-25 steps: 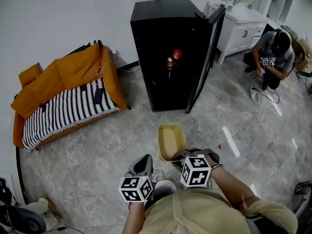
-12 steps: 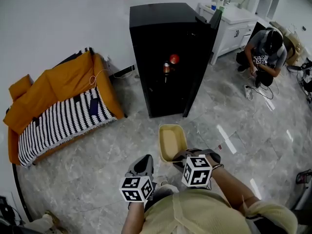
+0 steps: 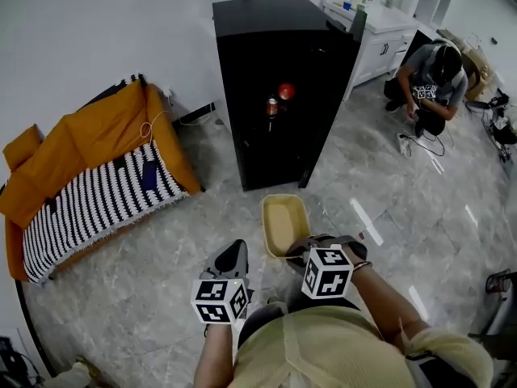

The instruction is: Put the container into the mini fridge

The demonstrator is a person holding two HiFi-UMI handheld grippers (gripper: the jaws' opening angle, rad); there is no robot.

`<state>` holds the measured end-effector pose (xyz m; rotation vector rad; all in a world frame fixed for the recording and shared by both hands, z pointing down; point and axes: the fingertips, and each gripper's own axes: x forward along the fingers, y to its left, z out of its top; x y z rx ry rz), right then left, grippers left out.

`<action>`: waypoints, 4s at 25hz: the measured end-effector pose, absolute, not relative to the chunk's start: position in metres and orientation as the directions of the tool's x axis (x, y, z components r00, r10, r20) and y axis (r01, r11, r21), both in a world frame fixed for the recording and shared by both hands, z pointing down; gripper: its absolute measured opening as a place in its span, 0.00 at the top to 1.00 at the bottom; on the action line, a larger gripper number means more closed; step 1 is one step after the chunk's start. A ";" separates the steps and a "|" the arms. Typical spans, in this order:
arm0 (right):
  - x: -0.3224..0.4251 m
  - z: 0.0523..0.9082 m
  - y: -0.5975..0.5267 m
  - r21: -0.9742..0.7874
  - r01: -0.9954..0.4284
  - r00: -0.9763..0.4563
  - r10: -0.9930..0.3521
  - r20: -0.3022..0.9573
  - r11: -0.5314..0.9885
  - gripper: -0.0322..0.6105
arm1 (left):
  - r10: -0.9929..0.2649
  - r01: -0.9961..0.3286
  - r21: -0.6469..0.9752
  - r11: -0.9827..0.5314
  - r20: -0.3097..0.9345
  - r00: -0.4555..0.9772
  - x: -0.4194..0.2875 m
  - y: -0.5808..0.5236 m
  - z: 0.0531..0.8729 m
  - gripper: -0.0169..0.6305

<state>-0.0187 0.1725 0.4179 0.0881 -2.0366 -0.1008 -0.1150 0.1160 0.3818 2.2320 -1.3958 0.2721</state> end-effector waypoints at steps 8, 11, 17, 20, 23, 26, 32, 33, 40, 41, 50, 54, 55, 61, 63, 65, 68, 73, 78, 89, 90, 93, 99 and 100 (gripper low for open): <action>-0.019 0.425 0.147 0.102 -0.015 -0.437 -0.098 0.894 0.995 0.90 | -0.775 -0.881 0.314 -0.353 0.430 0.464 -0.110 0.101 0.393 0.93; -0.024 0.429 0.128 0.101 -0.004 -0.441 -0.092 0.893 0.995 0.90 | -0.782 -0.889 0.313 -0.335 0.434 0.447 -0.116 0.087 0.397 0.93; -0.025 0.435 0.078 0.101 0.024 -0.449 -0.079 0.890 0.995 0.90 | -0.790 -0.900 0.310 -0.307 0.444 0.423 -0.116 0.046 0.403 0.93; -0.023 0.440 0.055 0.095 0.035 -0.449 -0.069 0.891 0.995 0.90 | -0.784 -0.901 0.309 -0.306 0.455 0.422 -0.110 0.025 0.409 0.93; -0.020 0.445 0.034 0.086 0.042 -0.444 -0.059 0.894 0.995 0.90 | -0.779 -0.900 0.312 -0.305 0.461 0.425 -0.104 0.006 0.414 0.93; -0.015 0.450 0.014 0.080 0.047 -0.439 -0.051 0.897 0.996 0.90 | -0.776 -0.899 0.313 -0.306 0.465 0.426 -0.097 -0.013 0.418 0.93; -0.004 0.465 -0.016 0.048 0.035 -0.440 -0.028 0.898 0.998 0.90 | -0.769 -0.897 0.309 -0.315 0.472 0.432 -0.084 -0.044 0.429 0.93; -0.003 0.468 -0.020 0.043 0.032 -0.441 -0.025 0.897 0.999 0.90 | -0.768 -0.897 0.305 -0.319 0.471 0.433 -0.083 -0.048 0.431 0.93; 0.003 0.491 -0.047 0.011 0.026 -0.438 0.001 0.899 1.000 0.90 | -0.758 -0.893 0.296 -0.340 0.476 0.446 -0.070 -0.078 0.445 0.93; 0.004 0.495 -0.051 0.006 0.027 -0.437 0.007 0.899 1.000 0.90 | -0.756 -0.893 0.296 -0.338 0.479 0.446 -0.069 -0.081 0.448 0.93; 0.011 0.527 -0.091 -0.006 0.031 -0.418 0.018 0.908 1.000 0.90 | -0.743 -0.902 0.275 -0.334 0.512 0.431 -0.060 -0.105 0.480 0.93; 0.012 0.544 -0.102 -0.013 0.047 -0.404 0.031 0.914 0.999 0.90 | -0.738 -0.900 0.274 -0.338 0.516 0.434 -0.058 -0.116 0.492 0.93; 0.012 0.549 -0.104 -0.014 0.052 -0.401 0.034 0.916 0.999 0.90 | -0.738 -0.900 0.273 -0.341 0.516 0.436 -0.057 -0.119 0.494 0.93; 0.014 0.578 -0.122 -0.016 0.073 -0.380 0.043 0.924 0.997 0.90 | -0.740 -0.901 0.275 -0.335 0.515 0.432 -0.056 -0.134 0.515 0.93; 0.014 0.587 -0.128 -0.012 0.073 -0.376 0.039 0.926 0.997 0.90 | -0.742 -0.902 0.285 -0.323 0.516 0.429 -0.056 -0.136 0.523 0.93; 0.014 0.595 -0.135 -0.006 0.072 -0.375 0.033 0.926 0.997 0.90 | -0.744 -0.903 0.303 -0.305 0.517 0.424 -0.055 -0.138 0.531 0.93; 0.014 0.606 -0.145 0.008 0.077 -0.369 0.021 0.929 0.997 0.90 | -0.749 -0.904 0.320 -0.283 0.515 0.417 -0.052 -0.144 0.539 0.93; 0.009 0.625 -0.162 0.025 0.085 -0.360 0.007 0.933 0.996 0.90 | -0.749 -0.902 0.322 -0.289 0.511 0.422 -0.050 -0.155 0.552 0.93; 0.005 0.641 -0.179 0.040 0.096 -0.356 -0.004 0.934 0.995 0.90 | -0.739 -0.902 0.320 -0.288 0.525 0.422 -0.050 -0.162 0.569 0.93; -0.006 0.664 -0.220 0.069 0.134 -0.332 -0.021 0.943 0.989 0.90 | -0.749 -0.906 0.321 -0.277 0.518 0.412 -0.050 -0.195 0.589 0.93; -0.006 0.666 -0.223 0.071 0.137 -0.330 -0.022 0.944 0.988 0.90 | -0.750 -0.907 0.322 -0.272 0.519 0.410 -0.051 -0.197 0.592 0.93; -0.006 0.672 -0.232 0.077 0.142 -0.322 -0.028 0.946 0.987 0.90 | -0.754 -0.910 0.320 -0.263 0.520 0.401 -0.052 -0.204 0.600 0.93; -0.004 0.677 -0.253 0.110 0.148 -0.316 -0.059 0.947 0.983 0.90 | -0.760 -0.915 0.317 -0.251 0.521 0.389 -0.052 -0.218 0.613 0.93; -0.004 0.677 -0.258 0.118 0.149 -0.315 -0.066 0.947 0.982 0.90 | -0.758 -0.914 0.319 -0.252 0.522 0.391 -0.050 -0.220 0.616 0.93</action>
